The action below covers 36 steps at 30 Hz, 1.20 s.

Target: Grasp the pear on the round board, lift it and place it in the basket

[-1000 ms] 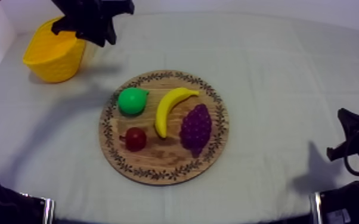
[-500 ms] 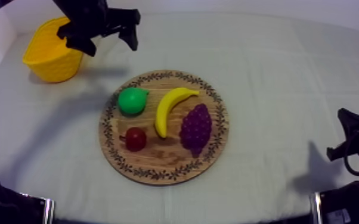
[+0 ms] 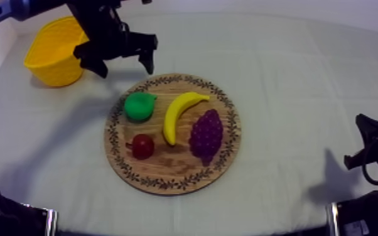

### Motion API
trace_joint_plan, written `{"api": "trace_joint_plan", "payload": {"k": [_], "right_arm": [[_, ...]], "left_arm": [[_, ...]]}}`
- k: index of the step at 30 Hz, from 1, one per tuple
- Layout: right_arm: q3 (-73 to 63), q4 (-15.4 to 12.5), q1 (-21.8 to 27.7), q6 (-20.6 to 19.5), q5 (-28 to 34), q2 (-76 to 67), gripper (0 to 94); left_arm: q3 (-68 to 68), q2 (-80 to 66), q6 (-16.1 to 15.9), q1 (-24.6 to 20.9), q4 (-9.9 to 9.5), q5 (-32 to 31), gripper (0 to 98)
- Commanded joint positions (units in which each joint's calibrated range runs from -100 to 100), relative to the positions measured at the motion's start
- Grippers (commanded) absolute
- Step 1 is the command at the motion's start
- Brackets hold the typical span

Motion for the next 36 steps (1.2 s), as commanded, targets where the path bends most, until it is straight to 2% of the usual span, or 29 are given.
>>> {"api": "trace_joint_plan", "payload": {"k": [1,12,27,31,36], "right_arm": [[0.0,0.0,0.0,0.0,0.0,0.0,0.4],[0.0,0.0,0.0,0.0,0.0,0.0,0.4],[0.0,0.0,0.0,0.0,0.0,0.0,0.4],[0.0,0.0,0.0,0.0,0.0,0.0,0.4],[0.0,0.0,0.0,0.0,0.0,0.0,0.4]], "left_arm": [[0.8,1.6,-0.1,0.0,0.09,-0.7,96.0],[3.2,8.1,-0.3,0.1,0.55,-4.5,96.0],[2.1,15.3,-1.0,0.6,2.7,-6.2,94.6],[2.2,16.6,-1.0,0.5,2.86,-6.5,85.8],[2.4,17.3,-1.5,0.3,2.9,-7.1,61.9]]}}
